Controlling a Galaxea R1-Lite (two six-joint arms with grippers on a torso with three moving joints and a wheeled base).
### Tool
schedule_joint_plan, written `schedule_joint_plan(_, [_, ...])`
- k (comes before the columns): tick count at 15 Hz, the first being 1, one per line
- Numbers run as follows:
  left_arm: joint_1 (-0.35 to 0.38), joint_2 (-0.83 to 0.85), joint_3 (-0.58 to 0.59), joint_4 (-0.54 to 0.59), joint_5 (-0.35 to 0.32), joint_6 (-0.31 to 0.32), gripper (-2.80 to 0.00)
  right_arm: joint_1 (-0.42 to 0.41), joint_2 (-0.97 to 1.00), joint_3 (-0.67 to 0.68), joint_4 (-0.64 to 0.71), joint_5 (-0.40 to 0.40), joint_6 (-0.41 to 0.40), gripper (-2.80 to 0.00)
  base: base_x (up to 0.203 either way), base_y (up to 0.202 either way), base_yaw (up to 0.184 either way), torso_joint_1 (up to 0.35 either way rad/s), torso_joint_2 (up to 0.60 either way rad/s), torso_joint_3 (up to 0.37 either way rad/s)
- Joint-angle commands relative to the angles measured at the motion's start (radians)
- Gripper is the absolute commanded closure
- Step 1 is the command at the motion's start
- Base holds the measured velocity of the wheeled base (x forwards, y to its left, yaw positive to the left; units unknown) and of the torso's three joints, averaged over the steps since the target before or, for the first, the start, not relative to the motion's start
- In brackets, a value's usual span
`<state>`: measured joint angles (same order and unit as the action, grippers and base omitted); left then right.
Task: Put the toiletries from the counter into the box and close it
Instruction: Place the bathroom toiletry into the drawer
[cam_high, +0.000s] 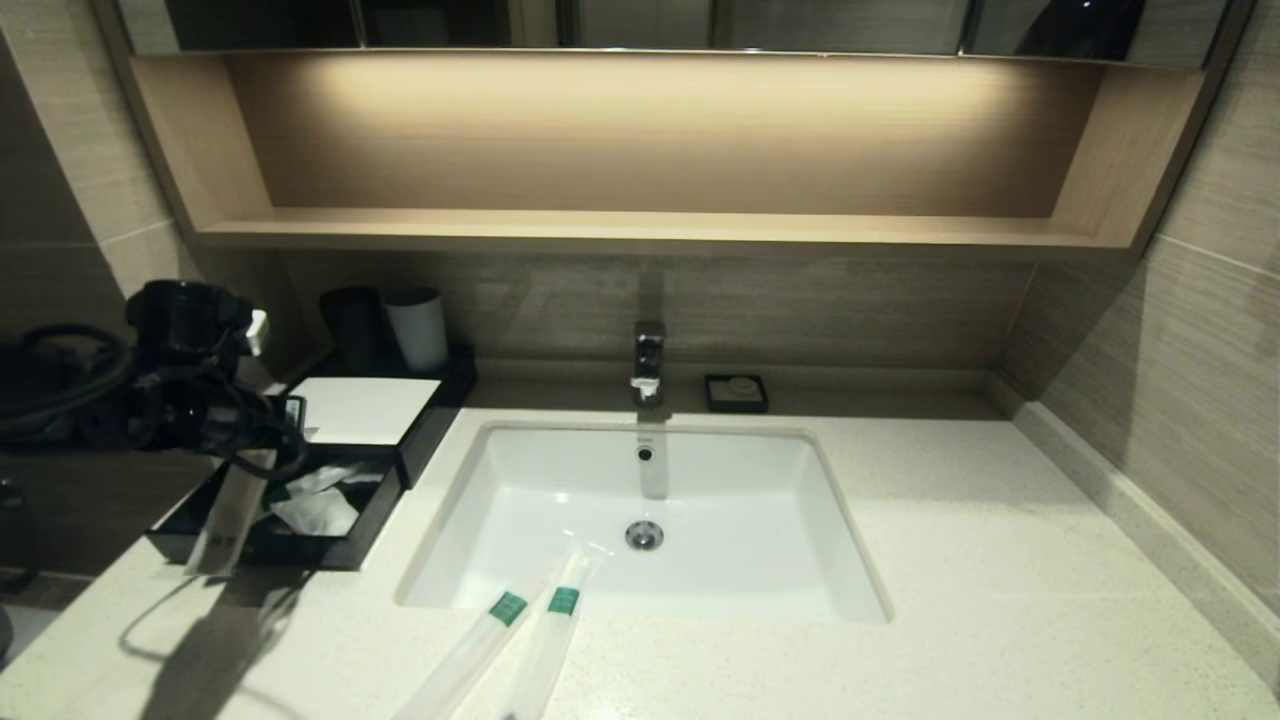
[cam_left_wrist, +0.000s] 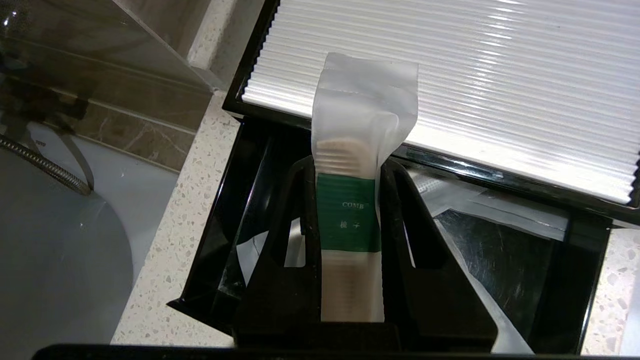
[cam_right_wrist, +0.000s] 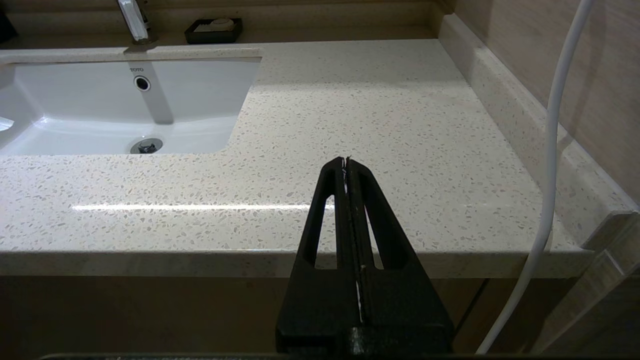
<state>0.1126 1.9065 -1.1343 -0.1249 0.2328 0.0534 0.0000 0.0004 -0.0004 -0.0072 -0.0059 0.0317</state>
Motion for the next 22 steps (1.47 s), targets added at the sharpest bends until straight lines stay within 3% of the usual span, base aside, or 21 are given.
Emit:
schedule_joint_plan(1, [0.004, 0.029, -0.001, 0.001, 0.000, -0.001, 0.00, 0.000, 0.001, 0.000, 0.000, 0.000, 0.001, 0.00, 0.000, 0.000, 0.000, 0.000, 0.00, 0.000])
schedule_joint_plan(5, [0.002, 0.037, -0.002, 0.018, 0.002, 0.002, 0.00, 0.000, 0.001, 0.000, 0.000, 0.000, 0.001, 0.00, 0.000, 0.000, 0.000, 0.000, 0.00, 0.000])
schedule_joint_plan(16, [0.001, 0.046, -0.089, 0.241, -0.002, 0.001, 0.00, 0.000, 0.001, -0.001, 0.000, 0.000, 0.001, 0.00, 0.000, 0.000, 0.000, 0.000, 0.00, 0.000])
schedule_joint_plan(22, [0.001, 0.079, -0.135, 0.292, -0.003, 0.000, 0.00, 0.000, 0.001, 0.000, 0.000, 0.000, 0.001, 0.00, 0.000, 0.000, 0.000, 0.000, 0.00, 0.000])
